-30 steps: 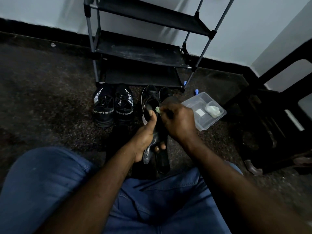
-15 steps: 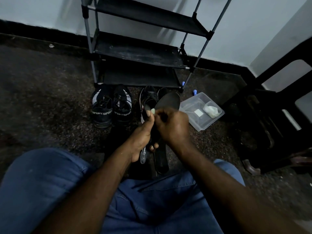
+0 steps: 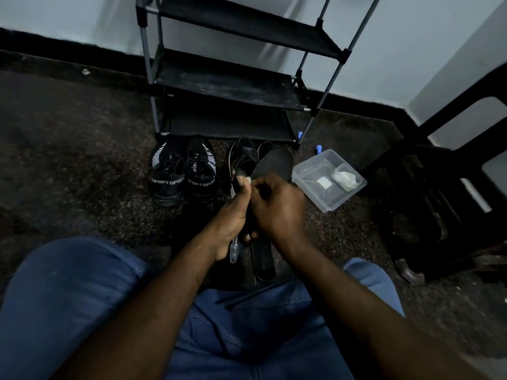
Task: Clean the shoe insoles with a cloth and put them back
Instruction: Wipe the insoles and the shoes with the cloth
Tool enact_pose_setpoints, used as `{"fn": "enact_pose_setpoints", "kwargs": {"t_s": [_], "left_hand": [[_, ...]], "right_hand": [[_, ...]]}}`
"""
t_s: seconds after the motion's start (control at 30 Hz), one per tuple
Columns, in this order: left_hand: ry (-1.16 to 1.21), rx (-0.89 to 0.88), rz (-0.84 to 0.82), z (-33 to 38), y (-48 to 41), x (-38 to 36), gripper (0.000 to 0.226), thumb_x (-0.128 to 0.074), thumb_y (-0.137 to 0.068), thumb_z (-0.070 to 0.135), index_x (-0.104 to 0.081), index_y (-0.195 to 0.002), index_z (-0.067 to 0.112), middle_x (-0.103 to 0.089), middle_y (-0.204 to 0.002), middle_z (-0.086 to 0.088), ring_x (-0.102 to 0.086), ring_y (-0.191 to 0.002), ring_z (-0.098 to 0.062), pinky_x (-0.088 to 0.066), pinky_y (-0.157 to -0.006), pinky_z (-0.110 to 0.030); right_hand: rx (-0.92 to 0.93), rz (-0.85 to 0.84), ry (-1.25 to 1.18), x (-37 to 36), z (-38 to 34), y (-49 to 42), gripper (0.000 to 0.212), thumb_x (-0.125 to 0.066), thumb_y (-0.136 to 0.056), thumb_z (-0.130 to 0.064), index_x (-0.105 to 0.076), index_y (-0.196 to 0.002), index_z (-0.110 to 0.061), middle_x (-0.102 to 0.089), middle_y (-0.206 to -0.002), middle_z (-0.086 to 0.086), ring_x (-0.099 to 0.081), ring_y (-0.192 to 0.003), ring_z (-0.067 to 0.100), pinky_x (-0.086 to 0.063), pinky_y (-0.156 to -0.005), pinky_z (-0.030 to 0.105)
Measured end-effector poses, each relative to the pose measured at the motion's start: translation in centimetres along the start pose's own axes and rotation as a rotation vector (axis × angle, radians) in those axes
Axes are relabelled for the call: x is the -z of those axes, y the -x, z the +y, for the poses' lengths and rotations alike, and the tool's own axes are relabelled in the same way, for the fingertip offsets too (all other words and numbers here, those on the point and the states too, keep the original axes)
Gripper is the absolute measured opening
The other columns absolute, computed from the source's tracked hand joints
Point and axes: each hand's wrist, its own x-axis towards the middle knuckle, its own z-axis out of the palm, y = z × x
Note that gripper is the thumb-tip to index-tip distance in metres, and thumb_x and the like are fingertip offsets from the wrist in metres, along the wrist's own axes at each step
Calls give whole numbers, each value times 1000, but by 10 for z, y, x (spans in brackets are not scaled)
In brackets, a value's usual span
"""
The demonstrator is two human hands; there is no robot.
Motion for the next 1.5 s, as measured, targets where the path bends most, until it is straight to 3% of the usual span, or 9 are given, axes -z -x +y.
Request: {"fn": "enact_pose_setpoints", "kwargs": {"t_s": [0.17, 0.27, 0.5, 0.63, 0.73, 0.83, 1.1, 1.23, 1.5], "left_hand": [[-44, 37, -16, -2, -2, -2, 82, -23, -73, 95, -75, -101, 38, -65, -75, -5, -51, -54, -15, -34, -52, -26], [-43, 55, -96, -9, -2, 0, 84, -24, -71, 99, -67, -122, 48, -69, -101, -10, -54, -55, -17, -32, -54, -26], [101, 70, -40, -4, -4, 2, 91, -35, -73, 95, -70, -125, 29, -73, -123, -12, -70, -109, -37, -56, -89, -51], [279, 108, -57, -2, -6, -1, 96, -27, -78, 93, -68, -130, 24, -59, -140, -26, -56, -131, -43, -36, -110, -71], [317, 161, -57, -3, -12, -1, 87, -7, -90, 83, -80, -107, 39, -72, -123, -14, -68, -114, -34, -40, -106, -70], [364, 183, -72, -6, -14, 4, 79, -20, -94, 79, -77, -115, 28, -73, -123, -8, -65, -120, -33, -48, -102, -64], [395, 226, 6, -3, -8, 4, 54, -41, -102, 58, -75, -94, 17, -77, -78, -4, -75, -66, -18, -60, -54, -33], [475, 224, -27, -2, -11, 3, 61, -41, -98, 58, -76, -107, 10, -77, -100, -13, -76, -84, -27, -62, -71, -51], [425, 240, -158, -5, -12, 6, 71, -33, -100, 67, -62, -139, 15, -63, -139, -16, -66, -116, -36, -46, -99, -63]], "right_hand": [[6, 42, 56, 5, 5, -15, 12, -72, -91, -39, -74, -92, -27, -75, -81, -5, -69, -71, 13, -57, -65, 33], [-65, 67, 59, 15, 8, -39, 4, -72, -91, -31, -74, -92, -27, -75, -85, -7, -67, -73, 9, -59, -71, 34], [165, -59, 89, 6, 8, 5, 12, -70, -90, -34, -76, -96, -26, -76, -86, -3, -69, -75, 19, -55, -67, 35], [19, -72, -147, 18, 14, 11, 3, -75, -89, -27, -77, -89, -26, -76, -80, -8, -71, -70, 8, -59, -68, 34], [-141, 1, -233, 29, 26, 6, 2, -74, -89, -25, -76, -88, -25, -74, -77, -12, -70, -68, 5, -61, -69, 40], [-117, -44, -80, 32, 32, 7, 2, -73, -89, -29, -75, -88, -28, -72, -76, -14, -66, -66, 3, -58, -69, 36], [-149, -88, -61, 11, 38, 19, 16, -70, -83, -43, -73, -97, -37, -68, -100, -6, -70, -89, 17, -59, -80, 40], [-384, -102, -364, 11, 35, 16, 13, -75, -89, -21, -74, -85, -33, -75, -74, -1, -75, -65, 22, -63, -59, 50], [-457, -4, -518, 16, 28, 6, 4, -77, -87, -20, -75, -86, -23, -76, -79, 0, -75, -75, 25, -62, -67, 57]]}}
